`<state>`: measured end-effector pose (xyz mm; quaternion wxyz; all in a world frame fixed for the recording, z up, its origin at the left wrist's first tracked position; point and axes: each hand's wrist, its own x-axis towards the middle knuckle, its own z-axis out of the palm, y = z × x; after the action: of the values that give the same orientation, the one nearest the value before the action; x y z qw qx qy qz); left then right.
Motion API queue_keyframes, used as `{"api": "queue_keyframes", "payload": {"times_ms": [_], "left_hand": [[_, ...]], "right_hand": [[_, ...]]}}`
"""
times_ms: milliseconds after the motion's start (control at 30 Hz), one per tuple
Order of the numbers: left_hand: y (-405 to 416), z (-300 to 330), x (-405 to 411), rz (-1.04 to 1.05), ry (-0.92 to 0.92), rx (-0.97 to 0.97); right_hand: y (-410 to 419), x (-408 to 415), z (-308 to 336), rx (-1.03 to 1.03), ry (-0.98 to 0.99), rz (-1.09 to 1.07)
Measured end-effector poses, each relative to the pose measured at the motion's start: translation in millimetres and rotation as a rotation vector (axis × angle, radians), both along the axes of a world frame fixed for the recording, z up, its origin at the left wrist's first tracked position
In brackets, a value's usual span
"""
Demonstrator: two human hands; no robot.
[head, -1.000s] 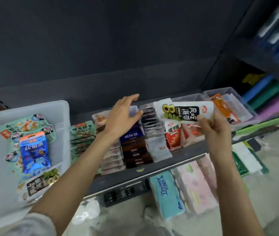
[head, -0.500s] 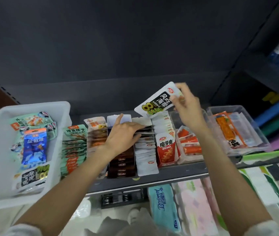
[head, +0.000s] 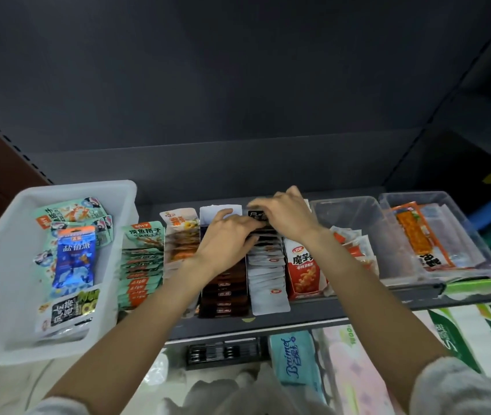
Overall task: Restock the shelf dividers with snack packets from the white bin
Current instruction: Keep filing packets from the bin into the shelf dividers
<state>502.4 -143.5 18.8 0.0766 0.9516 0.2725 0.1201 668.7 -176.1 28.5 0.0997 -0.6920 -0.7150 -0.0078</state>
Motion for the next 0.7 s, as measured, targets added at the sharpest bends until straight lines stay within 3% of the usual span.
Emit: {"api": "queue_keyframes", "payload": {"times_ms": [233,367,500,600,700], "left_hand": [[-4,1,-6,0.01,-0.057,0.004],[-5,15,-37,0.012,-0.182,0.013],[-13,31,-91,0.156,-0.44,0.04],[-16,33,-144,0.282,-0.571,0.063],[-8,23,-201,0.423,-0.548,0.024]], "right_hand": [[-8,0,-4,-0.079,0.037,0.007],[-35,-9,7,0.122,0.36,-0.116],[-63,-48,31,0.291,0.625,-0.109],[-68,-91,44,0.278,0.736,0.001],[-58,-138,46,0.139,0.711,0.144]]}}
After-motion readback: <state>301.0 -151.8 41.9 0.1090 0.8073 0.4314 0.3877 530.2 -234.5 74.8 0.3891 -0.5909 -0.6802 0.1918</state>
